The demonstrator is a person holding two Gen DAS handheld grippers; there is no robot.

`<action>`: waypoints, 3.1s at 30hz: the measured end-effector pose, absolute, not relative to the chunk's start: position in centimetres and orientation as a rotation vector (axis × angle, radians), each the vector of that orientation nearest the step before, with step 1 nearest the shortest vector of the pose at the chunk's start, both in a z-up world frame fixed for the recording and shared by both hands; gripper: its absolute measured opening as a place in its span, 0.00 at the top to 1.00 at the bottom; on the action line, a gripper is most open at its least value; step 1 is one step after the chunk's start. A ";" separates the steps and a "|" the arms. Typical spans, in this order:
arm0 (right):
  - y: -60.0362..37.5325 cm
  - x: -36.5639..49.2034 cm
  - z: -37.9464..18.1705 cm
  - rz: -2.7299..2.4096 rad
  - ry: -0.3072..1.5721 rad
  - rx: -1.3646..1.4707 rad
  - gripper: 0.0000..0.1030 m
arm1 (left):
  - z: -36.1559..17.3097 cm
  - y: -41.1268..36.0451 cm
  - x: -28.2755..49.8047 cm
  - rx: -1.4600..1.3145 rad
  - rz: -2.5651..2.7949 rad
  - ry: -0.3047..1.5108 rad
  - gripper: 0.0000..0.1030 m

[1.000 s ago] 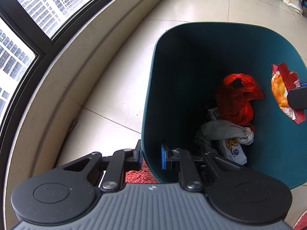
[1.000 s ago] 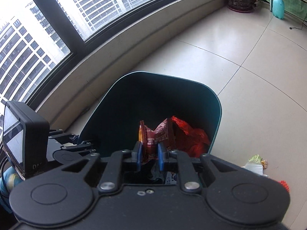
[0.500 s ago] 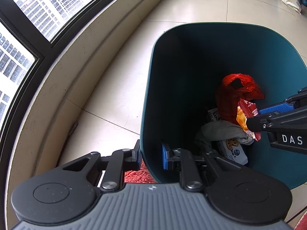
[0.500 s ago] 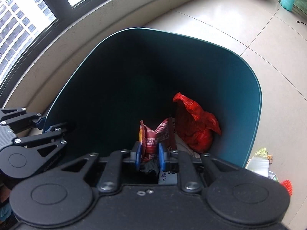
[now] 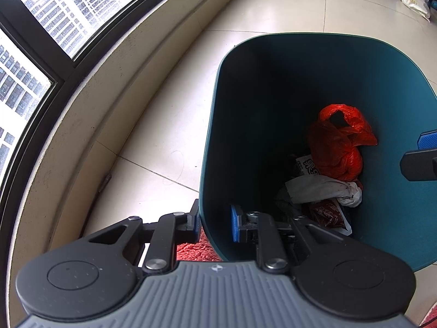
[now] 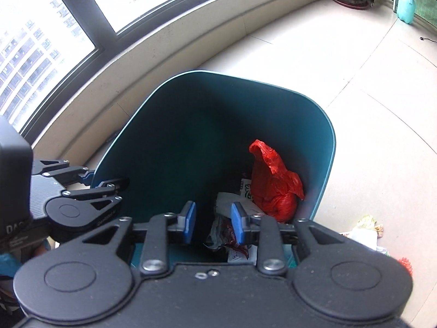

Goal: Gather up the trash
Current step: 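Carry the brown wrapper into the teal bin and open the right gripper, then move the right gripper to the pile and grasp the green plastic sheet, then lift the green sheet over the teal bin and release it inside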

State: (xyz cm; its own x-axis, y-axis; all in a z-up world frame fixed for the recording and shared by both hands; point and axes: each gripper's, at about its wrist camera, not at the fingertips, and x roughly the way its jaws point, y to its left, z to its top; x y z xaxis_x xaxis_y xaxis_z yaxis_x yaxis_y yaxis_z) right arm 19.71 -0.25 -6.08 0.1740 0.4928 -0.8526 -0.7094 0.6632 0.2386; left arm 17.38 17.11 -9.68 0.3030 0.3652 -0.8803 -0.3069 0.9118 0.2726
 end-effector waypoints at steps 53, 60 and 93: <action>-10.0 23.2 -34.4 0.386 1.499 0.017 0.53 | -9.1 17.0 17.2 0.055 0.444 1.140 0.77; -9.3 22.6 -32.9 0.395 1.486 -0.008 0.79 | -9.3 16.6 17.4 0.074 0.447 1.144 0.77; -7.0 21.3 -3.2 0.781 1.000 -0.070 0.90 | -9.6 16.0 17.8 -0.006 0.408 1.170 0.48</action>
